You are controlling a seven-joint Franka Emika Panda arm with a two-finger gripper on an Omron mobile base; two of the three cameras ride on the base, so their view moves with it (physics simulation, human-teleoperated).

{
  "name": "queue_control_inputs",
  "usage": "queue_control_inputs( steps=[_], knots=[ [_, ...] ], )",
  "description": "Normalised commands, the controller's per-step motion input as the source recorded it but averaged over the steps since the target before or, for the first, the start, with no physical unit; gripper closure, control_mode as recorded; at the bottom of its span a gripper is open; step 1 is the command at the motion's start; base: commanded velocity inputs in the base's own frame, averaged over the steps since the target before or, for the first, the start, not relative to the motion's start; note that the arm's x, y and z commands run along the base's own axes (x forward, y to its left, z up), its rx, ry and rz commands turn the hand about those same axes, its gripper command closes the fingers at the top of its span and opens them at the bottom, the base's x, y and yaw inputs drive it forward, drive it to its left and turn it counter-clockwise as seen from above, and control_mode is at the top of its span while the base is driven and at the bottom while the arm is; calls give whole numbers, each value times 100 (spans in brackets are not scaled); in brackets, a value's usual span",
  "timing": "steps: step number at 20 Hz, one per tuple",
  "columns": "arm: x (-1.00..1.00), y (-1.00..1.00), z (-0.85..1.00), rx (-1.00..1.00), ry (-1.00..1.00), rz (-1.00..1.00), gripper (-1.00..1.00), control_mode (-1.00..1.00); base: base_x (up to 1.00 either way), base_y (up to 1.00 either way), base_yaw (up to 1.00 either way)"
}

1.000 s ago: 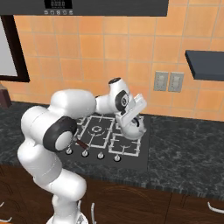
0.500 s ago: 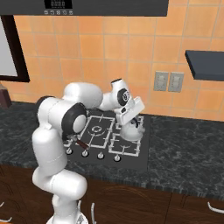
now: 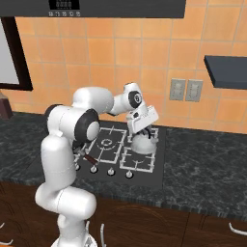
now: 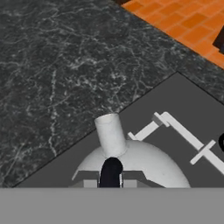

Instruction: Pick the kettle from the counter and place it on a stove burner. Then turn the burner on.

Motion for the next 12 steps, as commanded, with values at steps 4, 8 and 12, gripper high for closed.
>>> queue_control_inputs(
  steps=[4,8,12],
  knots=[
    [-47,1,-14,0,1,0,100,-100,0,0,0],
    [-41,2,-3,0,-1,0,100,-100,0,0,0],
    [-45,9,-10,-2,-6,4,100,-100,0,0,0]
  ],
)
